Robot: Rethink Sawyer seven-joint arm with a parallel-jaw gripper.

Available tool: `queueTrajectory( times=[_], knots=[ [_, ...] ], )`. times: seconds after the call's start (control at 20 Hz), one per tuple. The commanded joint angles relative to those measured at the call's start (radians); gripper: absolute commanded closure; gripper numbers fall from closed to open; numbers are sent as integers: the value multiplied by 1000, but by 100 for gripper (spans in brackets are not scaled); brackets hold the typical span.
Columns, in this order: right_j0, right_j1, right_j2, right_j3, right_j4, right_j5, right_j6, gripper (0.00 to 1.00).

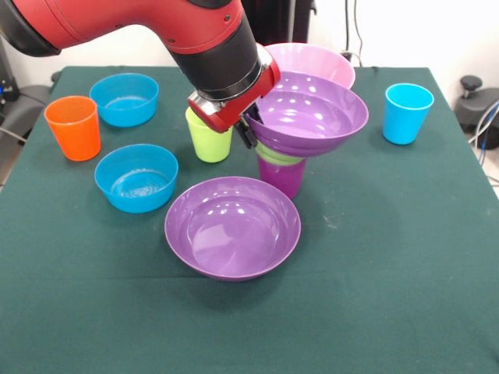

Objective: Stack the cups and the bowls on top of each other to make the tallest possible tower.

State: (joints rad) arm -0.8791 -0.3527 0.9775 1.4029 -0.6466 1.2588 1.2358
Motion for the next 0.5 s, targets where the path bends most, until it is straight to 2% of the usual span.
queueTrajectory(
  times=[0.05, 0.5],
  knots=[
    [47, 9, -87, 2, -100, 10, -255, 100],
    [27, -13, -67, 16, -69, 40, -273, 100]
  ],
)
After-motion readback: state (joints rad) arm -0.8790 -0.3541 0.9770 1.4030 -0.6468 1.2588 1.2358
